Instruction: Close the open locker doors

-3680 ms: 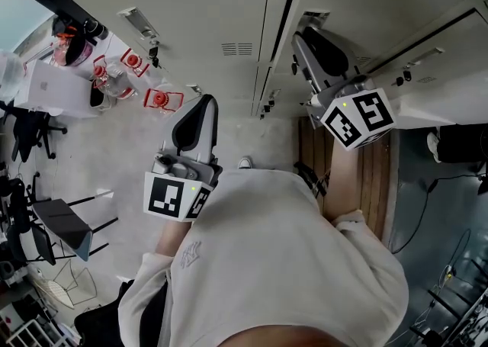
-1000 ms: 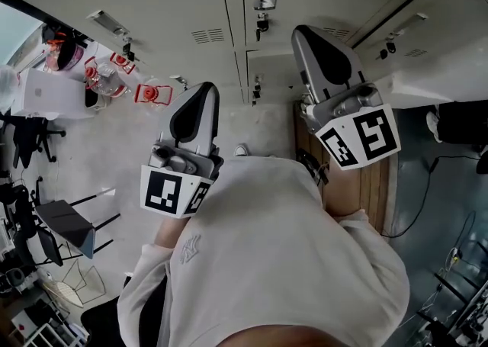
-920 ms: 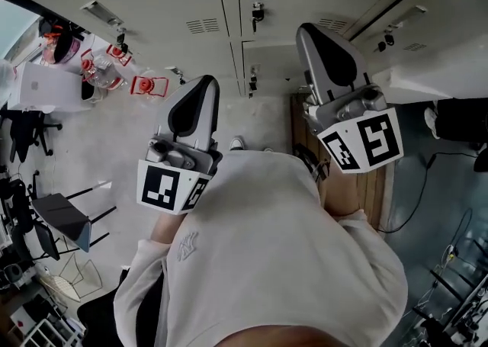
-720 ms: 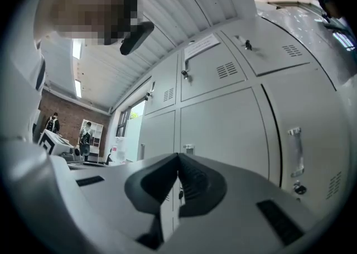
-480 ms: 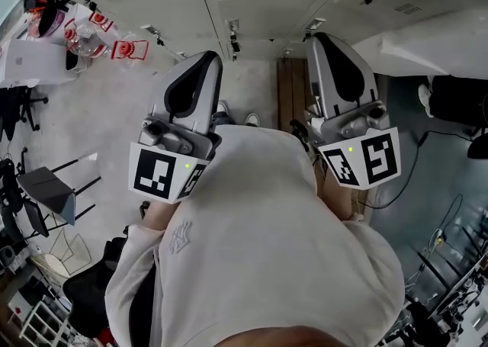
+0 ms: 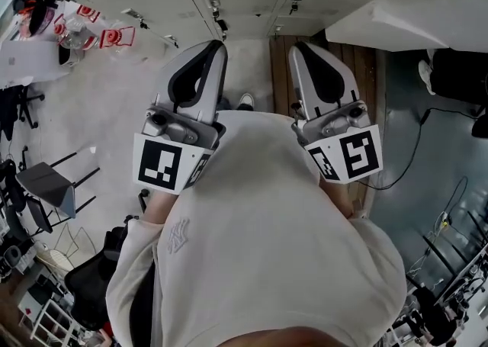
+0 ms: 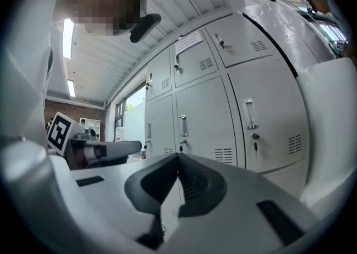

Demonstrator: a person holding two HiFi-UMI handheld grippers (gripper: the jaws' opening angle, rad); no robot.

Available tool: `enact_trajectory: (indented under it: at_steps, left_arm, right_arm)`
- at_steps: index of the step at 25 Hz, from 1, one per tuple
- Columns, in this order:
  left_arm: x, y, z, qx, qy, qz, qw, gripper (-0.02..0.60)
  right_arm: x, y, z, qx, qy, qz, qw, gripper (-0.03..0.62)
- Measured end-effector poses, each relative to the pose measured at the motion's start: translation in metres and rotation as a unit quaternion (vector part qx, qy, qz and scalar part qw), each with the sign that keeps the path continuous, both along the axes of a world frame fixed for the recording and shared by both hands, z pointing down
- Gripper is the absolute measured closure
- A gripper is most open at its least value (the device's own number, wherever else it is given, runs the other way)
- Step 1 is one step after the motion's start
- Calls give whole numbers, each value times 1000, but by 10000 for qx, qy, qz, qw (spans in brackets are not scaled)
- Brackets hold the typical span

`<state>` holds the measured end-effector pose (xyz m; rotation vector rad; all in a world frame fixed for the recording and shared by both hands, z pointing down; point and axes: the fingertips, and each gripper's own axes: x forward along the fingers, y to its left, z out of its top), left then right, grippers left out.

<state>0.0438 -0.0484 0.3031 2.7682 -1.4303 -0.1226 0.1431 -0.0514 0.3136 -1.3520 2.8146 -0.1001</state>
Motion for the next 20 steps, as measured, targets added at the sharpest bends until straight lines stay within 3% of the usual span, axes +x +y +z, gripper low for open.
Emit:
enact_trajectory:
  at_steps: [9, 20]
  left_arm:
    - [24, 4, 21, -165, -212, 110, 9996, 580]
    - [22, 0, 18, -144, -225, 90, 9996, 580]
  right_arm:
    - [9, 10, 31, -257, -63, 17, 9996, 583]
    - [11, 5, 30, -263, -86, 43, 9996, 583]
